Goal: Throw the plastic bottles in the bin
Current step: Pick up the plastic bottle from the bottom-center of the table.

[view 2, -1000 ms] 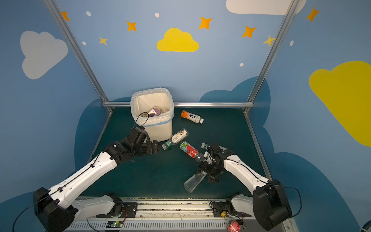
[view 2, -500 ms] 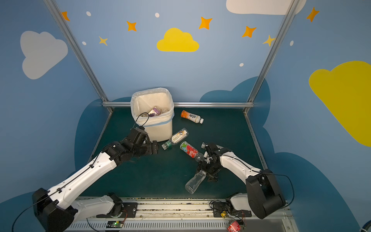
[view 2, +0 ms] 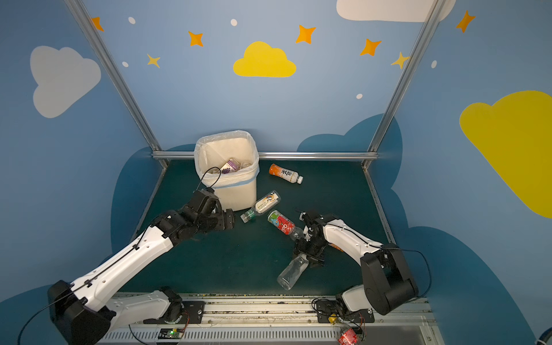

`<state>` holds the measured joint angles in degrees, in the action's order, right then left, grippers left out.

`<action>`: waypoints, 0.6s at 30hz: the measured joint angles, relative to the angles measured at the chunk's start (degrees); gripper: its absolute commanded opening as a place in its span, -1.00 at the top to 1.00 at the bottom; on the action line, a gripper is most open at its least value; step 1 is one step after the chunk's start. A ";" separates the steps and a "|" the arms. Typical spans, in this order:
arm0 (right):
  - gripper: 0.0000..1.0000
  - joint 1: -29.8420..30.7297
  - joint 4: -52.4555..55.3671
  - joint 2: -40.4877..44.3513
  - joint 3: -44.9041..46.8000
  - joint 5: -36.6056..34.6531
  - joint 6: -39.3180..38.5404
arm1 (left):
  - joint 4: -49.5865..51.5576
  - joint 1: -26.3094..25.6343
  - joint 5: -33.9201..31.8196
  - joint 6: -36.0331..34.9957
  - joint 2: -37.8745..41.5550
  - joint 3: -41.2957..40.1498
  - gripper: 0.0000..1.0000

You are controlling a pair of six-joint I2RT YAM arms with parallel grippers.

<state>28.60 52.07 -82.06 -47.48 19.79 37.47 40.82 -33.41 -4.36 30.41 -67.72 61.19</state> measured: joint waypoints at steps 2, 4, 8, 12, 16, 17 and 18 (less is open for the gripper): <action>-0.58 0.42 0.83 -0.55 -0.57 -0.55 -0.59 | 0.00 0.04 0.04 0.00 -0.04 0.00 -0.99; -0.49 0.94 1.66 -1.31 -1.07 -0.98 -1.29 | -0.02 0.04 0.17 0.00 -0.11 0.00 -1.00; -0.39 2.01 2.67 -3.15 -1.55 -1.46 -2.12 | -0.07 0.04 0.35 0.02 -0.28 -0.04 -1.00; -0.35 2.73 2.86 -4.39 -2.14 -1.29 -2.43 | -0.07 0.11 0.44 0.02 -0.55 -0.07 -0.99; -0.22 2.97 2.86 -5.20 -2.19 -0.90 -2.73 | -0.07 0.22 0.44 0.02 -0.55 -0.09 -1.00; -0.18 3.04 2.89 -5.22 -2.19 -0.90 -2.75 | -0.09 0.28 0.44 0.00 -0.55 -0.11 -0.99; -0.14 3.10 2.91 -5.22 -2.19 -0.90 -2.82 | -0.07 0.31 0.44 0.00 -0.55 -0.11 -1.00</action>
<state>31.70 54.98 -87.29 -49.67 18.90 34.65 40.75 -33.10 -3.92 30.41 -68.27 61.08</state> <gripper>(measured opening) 0.603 0.997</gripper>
